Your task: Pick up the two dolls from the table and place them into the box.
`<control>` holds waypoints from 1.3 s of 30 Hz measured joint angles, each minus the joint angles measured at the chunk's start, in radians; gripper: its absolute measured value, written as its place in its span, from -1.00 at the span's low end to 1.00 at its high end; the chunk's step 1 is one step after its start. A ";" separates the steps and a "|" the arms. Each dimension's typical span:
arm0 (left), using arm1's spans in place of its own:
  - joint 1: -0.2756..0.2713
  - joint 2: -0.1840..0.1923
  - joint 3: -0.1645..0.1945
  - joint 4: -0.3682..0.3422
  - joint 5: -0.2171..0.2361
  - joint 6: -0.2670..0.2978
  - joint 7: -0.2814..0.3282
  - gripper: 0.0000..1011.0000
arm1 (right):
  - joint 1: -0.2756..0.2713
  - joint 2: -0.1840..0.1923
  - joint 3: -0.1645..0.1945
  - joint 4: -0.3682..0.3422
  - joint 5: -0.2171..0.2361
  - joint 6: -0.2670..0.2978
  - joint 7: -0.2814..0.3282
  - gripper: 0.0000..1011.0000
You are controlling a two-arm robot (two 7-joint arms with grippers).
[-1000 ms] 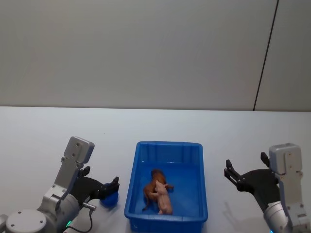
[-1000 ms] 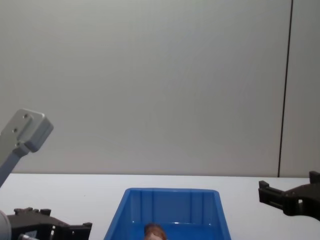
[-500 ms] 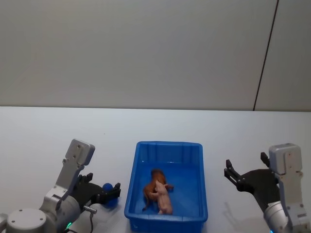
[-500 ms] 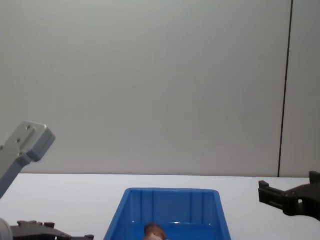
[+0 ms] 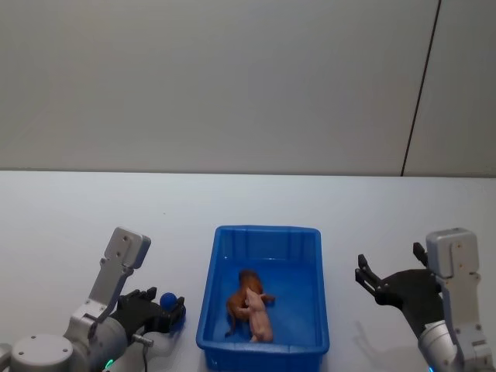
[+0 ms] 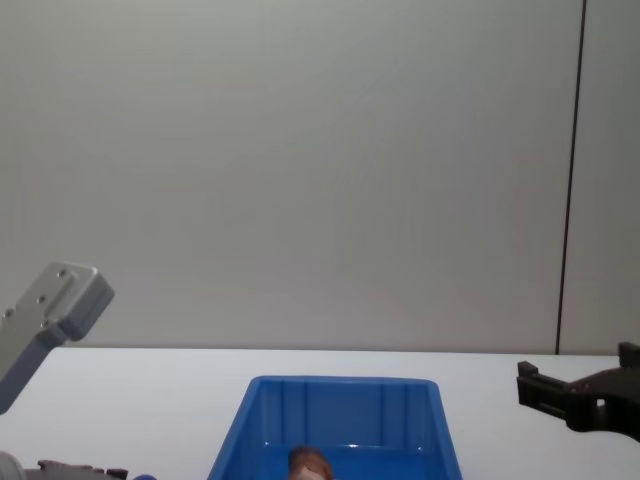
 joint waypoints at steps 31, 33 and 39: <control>0.002 0.004 -0.013 -0.062 0.005 -0.097 -0.050 -0.63 | 0.000 0.000 0.000 0.000 0.000 0.000 0.000 0.98; 0.000 0.005 -0.014 -0.071 0.006 -0.104 -0.060 -0.65 | 0.000 0.000 0.000 0.000 0.000 0.000 0.000 0.98; -0.011 0.003 -0.015 -0.102 0.010 -0.135 -0.116 -0.70 | 0.000 0.000 0.000 0.000 0.000 0.000 0.000 0.98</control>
